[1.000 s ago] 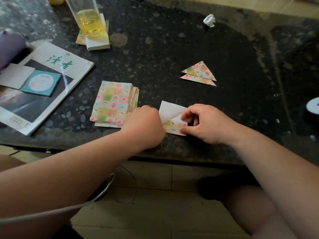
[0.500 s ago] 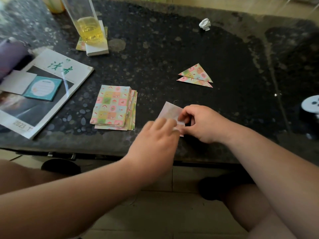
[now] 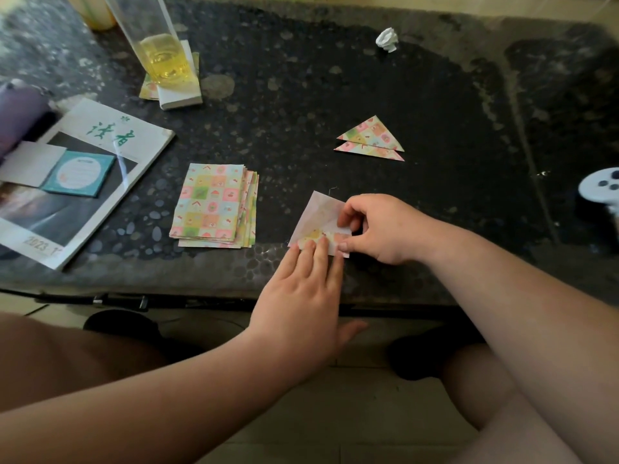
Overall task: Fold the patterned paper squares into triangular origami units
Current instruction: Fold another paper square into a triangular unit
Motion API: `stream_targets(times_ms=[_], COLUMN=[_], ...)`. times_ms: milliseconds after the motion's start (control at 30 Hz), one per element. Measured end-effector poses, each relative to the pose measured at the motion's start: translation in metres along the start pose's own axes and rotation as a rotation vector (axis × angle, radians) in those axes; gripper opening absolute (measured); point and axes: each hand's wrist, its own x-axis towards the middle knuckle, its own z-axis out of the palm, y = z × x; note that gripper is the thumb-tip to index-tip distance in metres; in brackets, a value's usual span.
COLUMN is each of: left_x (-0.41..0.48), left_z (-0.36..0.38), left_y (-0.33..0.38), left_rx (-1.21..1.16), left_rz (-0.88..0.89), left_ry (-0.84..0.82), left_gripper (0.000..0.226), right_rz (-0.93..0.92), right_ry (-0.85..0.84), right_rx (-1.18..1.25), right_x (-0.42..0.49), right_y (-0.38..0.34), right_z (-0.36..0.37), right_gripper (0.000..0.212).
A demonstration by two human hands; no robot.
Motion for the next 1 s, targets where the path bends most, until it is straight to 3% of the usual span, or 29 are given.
stream_targets(times_ms=[1000], left_x=[-0.006], left_z=[0.009], left_y=[0.001], left_rx=[-0.082], left_rz=[-0.138], left_ry=[0.016], left_gripper=[0.101], right_rz=[-0.033], right_ry=[-0.036], right_rx=[-0.019], right_x=[0.000], right_y=[0.002], right_z=[-0.010], right_gripper=[0.029])
